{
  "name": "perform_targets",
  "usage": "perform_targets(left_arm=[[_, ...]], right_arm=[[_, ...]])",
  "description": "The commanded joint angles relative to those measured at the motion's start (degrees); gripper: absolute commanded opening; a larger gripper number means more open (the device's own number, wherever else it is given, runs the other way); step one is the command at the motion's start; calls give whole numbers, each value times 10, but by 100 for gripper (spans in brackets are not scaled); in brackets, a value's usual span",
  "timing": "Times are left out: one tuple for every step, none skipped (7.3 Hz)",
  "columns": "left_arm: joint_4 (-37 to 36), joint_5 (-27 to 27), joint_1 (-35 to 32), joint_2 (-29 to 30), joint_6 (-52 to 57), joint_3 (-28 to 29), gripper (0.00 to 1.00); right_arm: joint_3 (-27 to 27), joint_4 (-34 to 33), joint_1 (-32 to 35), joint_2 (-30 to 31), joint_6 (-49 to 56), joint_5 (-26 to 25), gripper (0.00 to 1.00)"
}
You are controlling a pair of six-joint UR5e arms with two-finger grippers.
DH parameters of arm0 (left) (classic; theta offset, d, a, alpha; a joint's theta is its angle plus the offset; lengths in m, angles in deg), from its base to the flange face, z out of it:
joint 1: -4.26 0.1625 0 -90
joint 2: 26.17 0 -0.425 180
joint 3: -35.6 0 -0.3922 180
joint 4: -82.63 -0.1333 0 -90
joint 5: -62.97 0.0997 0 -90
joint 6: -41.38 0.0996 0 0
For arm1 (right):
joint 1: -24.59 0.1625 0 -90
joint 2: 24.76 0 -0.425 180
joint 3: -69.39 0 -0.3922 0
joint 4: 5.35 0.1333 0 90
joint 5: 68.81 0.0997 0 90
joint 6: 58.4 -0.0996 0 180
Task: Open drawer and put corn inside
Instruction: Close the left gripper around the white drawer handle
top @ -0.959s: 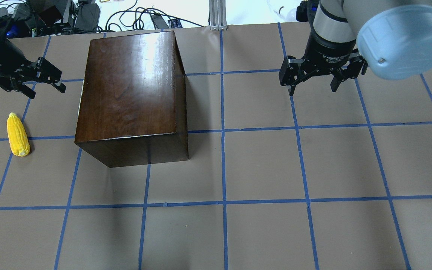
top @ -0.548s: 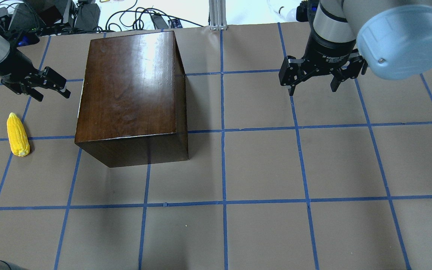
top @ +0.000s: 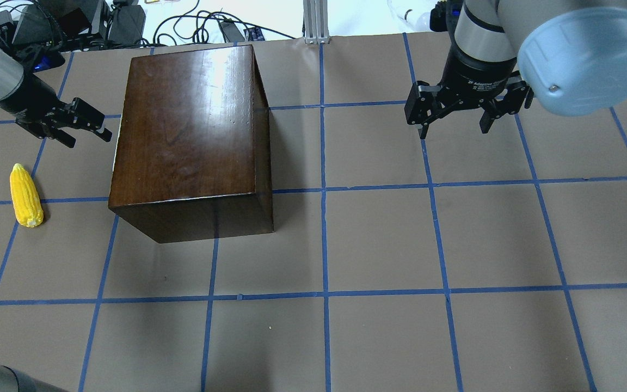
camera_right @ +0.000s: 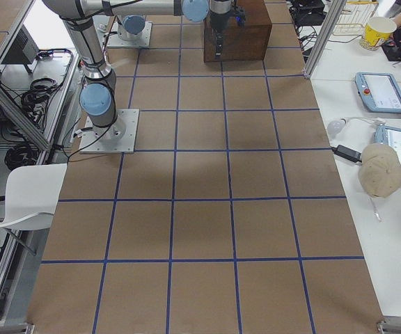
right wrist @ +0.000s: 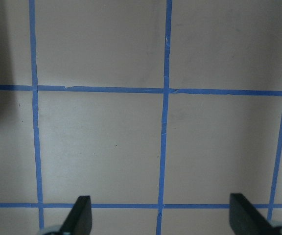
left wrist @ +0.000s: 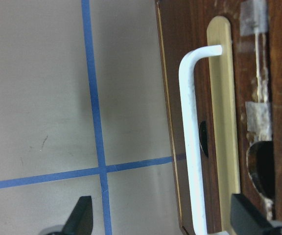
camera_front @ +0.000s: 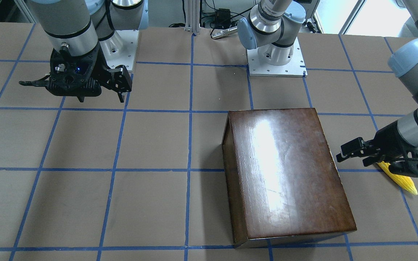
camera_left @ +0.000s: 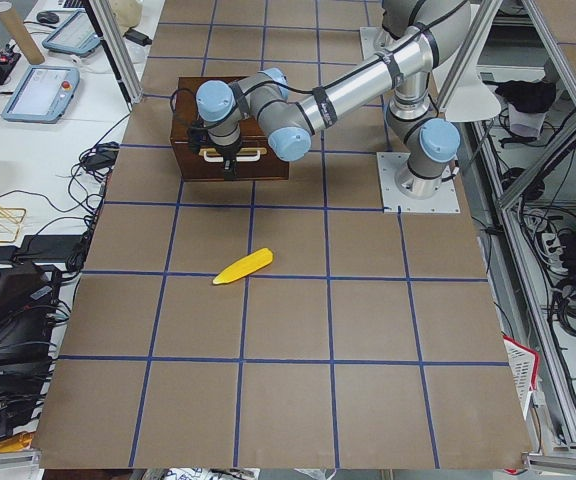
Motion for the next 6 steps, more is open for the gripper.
perform_targets(left_arm=[[-3,-1,0,8,-37,0,100],[-3,-1,0,13,-37,0,100],[-3,-1,0,17,-38,0,100],[-3,-1,0,21,-37,0,100],[-3,-1,0,25,-38,0,100],[-3,-1,0,28,-42,2,100]], right_arm=[[0,0,0,0,0,0,100],[0,0,0,0,0,0,100],[0,0,0,0,0,0,100],[0,0,0,0,0,0,100],[0,0,0,0,0,0,100],[0,0,0,0,0,0,100]])
